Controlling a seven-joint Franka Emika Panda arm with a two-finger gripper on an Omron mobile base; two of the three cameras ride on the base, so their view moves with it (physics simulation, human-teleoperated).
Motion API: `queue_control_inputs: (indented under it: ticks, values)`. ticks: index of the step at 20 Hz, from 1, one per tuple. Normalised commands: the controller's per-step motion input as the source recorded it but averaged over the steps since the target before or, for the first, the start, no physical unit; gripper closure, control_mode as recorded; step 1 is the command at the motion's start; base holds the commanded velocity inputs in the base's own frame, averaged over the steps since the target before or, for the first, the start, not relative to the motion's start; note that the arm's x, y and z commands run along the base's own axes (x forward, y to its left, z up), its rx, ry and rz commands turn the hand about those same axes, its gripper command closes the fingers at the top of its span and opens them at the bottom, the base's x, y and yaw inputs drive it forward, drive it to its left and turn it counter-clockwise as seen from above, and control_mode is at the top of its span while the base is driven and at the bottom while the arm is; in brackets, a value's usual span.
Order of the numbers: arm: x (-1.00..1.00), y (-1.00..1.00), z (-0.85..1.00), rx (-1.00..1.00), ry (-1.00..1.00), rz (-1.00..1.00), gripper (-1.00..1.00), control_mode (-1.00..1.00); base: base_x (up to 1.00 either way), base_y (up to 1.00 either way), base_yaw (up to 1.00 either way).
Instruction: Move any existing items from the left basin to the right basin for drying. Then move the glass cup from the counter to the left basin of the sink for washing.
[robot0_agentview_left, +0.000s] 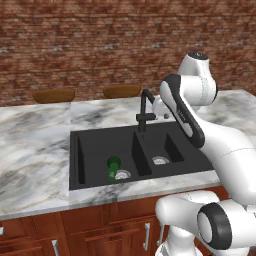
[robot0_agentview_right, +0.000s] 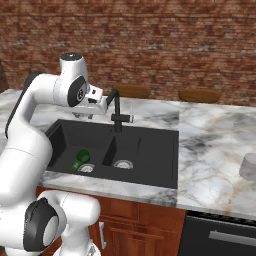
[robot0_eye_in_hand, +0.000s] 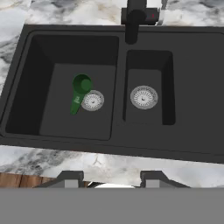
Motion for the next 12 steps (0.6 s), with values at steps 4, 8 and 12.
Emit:
queue_control_inputs:
  ticks: [4,8,12]
  values:
    - [-0.19,0.03,0.0,0.0,-0.01,0.0,-1.0,-1.0,0.0,0.0,0.0]
    - [-0.13,0.27,0.0,0.0,0.0,-0.03,-1.0,-1.0,0.0,0.0,0.0]
    - [-0.01,0.31,-0.01,0.0,0.02,-0.03,-1.0,-1.0,0.0,0.0,0.0]
